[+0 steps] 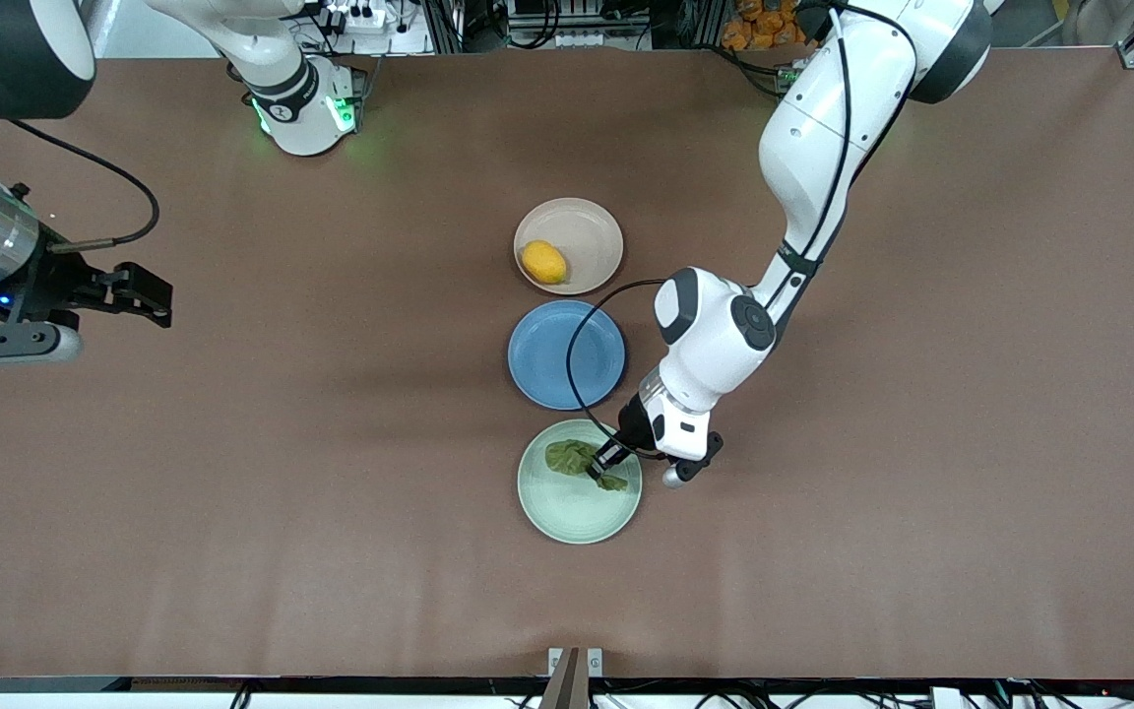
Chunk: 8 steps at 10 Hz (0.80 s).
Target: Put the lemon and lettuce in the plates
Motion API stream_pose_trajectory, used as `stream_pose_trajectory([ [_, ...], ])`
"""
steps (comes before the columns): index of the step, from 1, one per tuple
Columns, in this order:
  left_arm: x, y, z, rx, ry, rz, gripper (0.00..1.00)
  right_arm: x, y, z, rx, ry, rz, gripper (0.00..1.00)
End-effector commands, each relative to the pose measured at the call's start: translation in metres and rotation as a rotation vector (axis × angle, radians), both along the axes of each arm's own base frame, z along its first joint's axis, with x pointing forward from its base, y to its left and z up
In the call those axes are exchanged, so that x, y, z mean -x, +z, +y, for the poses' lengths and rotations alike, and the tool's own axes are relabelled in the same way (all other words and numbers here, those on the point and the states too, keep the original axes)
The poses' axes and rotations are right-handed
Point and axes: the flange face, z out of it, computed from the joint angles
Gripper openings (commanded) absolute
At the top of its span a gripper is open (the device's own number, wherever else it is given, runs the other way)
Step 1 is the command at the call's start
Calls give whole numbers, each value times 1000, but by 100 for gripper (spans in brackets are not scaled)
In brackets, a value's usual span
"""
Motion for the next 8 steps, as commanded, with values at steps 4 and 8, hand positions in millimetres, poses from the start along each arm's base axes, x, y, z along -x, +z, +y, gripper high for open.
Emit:
stream_pose_trajectory([
  [4,-5,9,-1,22,28,-12,100,15,14,-54,13,-89,-28,100],
  [8,-8,50,-10,-77,-101,-149,100,29,26,-53,22,-130,-23,100],
])
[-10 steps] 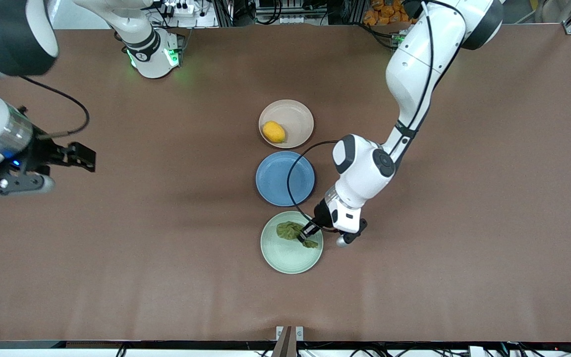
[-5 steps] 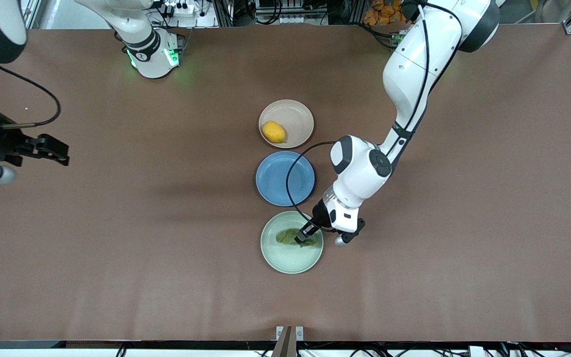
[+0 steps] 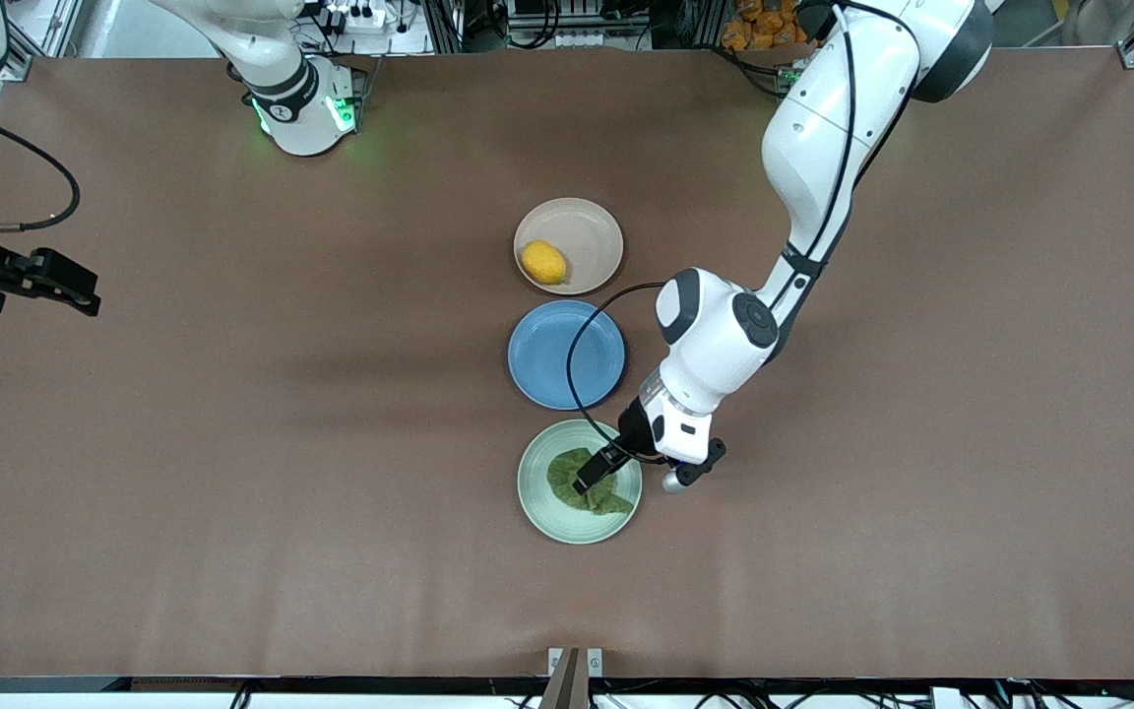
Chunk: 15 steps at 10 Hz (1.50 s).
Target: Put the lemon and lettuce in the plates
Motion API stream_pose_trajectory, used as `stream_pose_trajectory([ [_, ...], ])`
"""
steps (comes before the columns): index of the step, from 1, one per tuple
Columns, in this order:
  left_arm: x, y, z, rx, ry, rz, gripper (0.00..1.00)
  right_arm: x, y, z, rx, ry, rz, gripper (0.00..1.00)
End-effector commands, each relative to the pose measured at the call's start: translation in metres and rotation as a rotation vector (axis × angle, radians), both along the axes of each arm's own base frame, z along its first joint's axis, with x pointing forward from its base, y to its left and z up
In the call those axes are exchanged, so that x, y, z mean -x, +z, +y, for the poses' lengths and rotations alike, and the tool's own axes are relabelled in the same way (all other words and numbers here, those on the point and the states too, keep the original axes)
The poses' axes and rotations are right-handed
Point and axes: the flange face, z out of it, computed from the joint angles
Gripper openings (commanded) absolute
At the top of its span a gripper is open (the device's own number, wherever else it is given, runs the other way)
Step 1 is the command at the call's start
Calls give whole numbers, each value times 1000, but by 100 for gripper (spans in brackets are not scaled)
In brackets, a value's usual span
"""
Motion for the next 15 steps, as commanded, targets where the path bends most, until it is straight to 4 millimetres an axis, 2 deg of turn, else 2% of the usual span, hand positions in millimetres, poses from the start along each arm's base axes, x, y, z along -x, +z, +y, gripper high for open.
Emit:
stream_pose_trajectory([
  [1,0,32,0,-54,-55,-63,100,10,3,4,6,-24,-9,100],
  [2,-5,48,10,-81,-68,-53,100,10,4,18,7,-26,-20,100],
  [4,-9,84,24,-210,-159,-47,100,15,6,16,11,-56,-10,100],
  [6,-13,129,58,-344,-227,4,100,22,13,14,13,-60,-9,100],
  [8,-14,169,93,-428,-255,41,100,27,11,16,15,-53,-8,100],
  [11,-9,232,171,-472,-216,177,100,21,14,20,-47,-1,-40,100],
  [15,15,298,265,-561,-422,217,100,18,16,19,-68,36,-60,100],
])
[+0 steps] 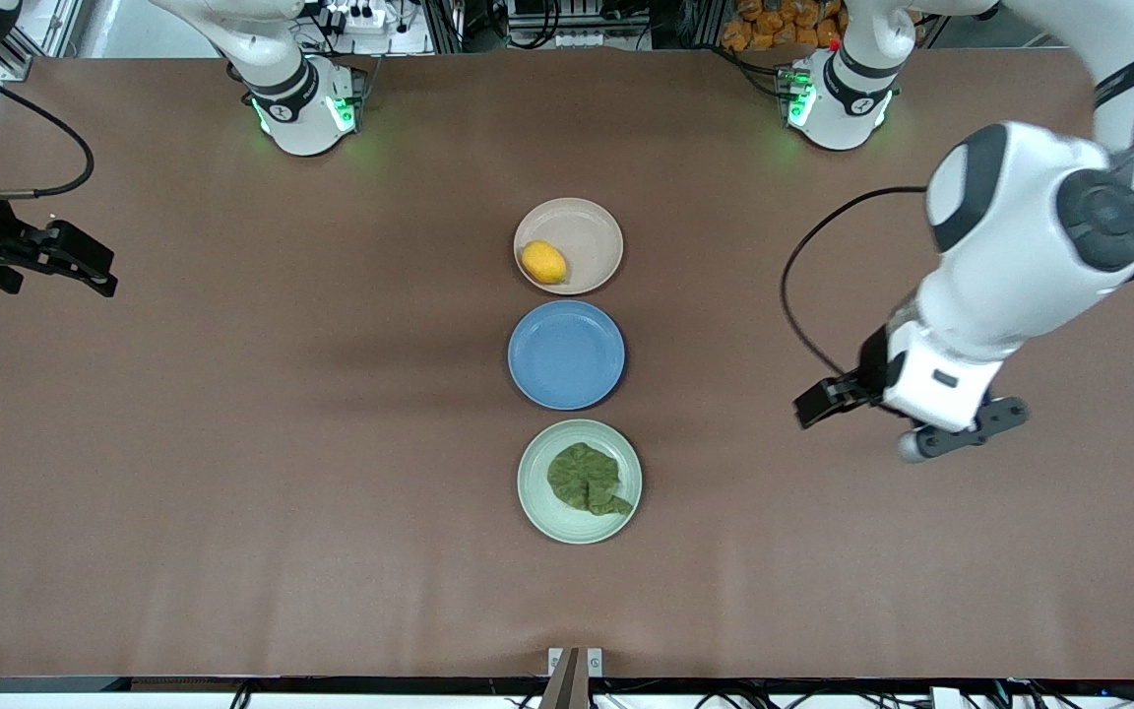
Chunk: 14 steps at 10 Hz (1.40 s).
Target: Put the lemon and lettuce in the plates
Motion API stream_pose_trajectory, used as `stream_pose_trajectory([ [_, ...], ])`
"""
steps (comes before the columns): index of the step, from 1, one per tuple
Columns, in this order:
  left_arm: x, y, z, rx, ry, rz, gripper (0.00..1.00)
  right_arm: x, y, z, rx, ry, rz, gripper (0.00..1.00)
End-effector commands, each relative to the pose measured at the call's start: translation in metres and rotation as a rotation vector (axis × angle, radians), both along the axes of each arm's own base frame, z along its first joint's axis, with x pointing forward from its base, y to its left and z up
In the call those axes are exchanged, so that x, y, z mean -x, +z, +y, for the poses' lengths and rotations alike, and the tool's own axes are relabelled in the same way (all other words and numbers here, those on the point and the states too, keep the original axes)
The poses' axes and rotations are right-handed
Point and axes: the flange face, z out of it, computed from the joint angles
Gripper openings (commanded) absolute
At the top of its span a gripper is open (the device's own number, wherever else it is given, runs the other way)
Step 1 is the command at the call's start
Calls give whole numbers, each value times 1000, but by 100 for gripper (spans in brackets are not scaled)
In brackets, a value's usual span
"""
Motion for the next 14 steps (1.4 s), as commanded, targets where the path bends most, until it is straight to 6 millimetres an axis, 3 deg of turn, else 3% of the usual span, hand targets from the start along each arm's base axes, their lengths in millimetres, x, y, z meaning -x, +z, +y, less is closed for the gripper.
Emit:
stream_pose_trajectory([
  [1,29,41,41,-51,-147,26,100,6,4,-3,-26,16,-12,100],
  [4,51,76,91,-116,-241,48,100,9,6,-7,-24,8,-13,100],
  [7,67,93,118,-146,-299,51,100,8,6,-11,-23,1,-15,100],
  [14,94,105,123,-172,-301,53,100,11,12,-18,-24,8,-27,100],
])
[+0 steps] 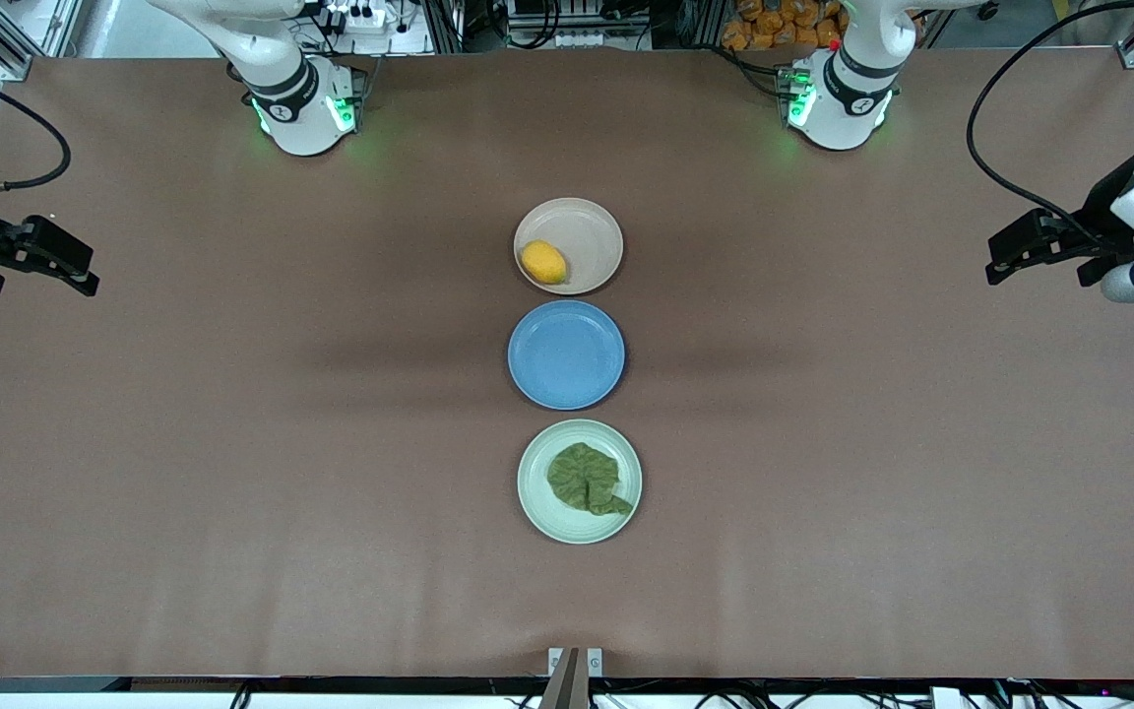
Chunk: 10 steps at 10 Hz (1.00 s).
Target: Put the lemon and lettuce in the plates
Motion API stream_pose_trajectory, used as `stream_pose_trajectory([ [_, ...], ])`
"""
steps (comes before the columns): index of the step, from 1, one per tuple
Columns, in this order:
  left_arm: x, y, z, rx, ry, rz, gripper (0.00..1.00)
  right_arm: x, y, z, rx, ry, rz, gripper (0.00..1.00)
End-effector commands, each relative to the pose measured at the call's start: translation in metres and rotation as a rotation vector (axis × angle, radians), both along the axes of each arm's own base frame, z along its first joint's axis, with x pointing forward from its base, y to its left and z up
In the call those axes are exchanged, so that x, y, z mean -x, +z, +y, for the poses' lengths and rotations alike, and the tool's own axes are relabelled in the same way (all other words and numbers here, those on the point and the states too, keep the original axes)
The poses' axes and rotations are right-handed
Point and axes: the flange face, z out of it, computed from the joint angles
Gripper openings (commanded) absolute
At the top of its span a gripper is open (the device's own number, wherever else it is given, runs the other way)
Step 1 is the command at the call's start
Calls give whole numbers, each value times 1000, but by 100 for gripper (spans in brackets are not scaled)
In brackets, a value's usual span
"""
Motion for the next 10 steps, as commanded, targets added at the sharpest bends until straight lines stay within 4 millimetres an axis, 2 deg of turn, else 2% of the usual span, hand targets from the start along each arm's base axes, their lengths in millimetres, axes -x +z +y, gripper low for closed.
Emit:
stream_pose_trajectory([
  [1,11,2,3,-31,-18,-1,100,9,5,2,-11,10,-11,100],
  [10,8,3,2,-28,-20,-5,100,8,3,-5,-6,22,-6,100],
])
